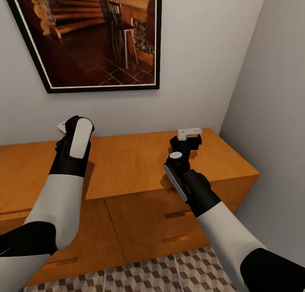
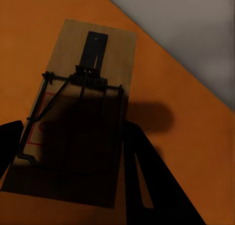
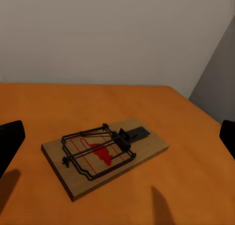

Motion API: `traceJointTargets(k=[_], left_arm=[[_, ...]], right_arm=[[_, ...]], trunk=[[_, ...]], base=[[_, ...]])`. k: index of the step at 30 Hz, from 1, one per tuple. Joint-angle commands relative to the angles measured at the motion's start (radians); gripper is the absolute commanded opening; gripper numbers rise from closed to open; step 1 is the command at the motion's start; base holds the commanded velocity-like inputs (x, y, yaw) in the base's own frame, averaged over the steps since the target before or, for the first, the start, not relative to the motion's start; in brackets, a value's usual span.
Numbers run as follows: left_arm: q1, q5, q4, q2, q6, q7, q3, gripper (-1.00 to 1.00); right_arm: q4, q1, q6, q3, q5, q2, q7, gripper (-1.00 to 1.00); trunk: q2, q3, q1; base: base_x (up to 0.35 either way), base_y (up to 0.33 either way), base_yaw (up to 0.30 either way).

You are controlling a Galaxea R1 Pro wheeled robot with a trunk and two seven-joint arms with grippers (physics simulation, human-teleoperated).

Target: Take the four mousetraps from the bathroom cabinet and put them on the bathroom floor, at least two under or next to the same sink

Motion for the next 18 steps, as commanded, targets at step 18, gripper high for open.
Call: traceJointTargets(k=[18], left_arm=[[-0.001,0.042,-0.074,0.001,0.065,-0.050,0.001,-1.00]], right_arm=[[0.001,-0.001,0.004,0.005,-0.008,0.002,-0.007,1.00]], trunk=[[0.000,-0.001,0.000]], base=[[0.000,0.000,0.000]])
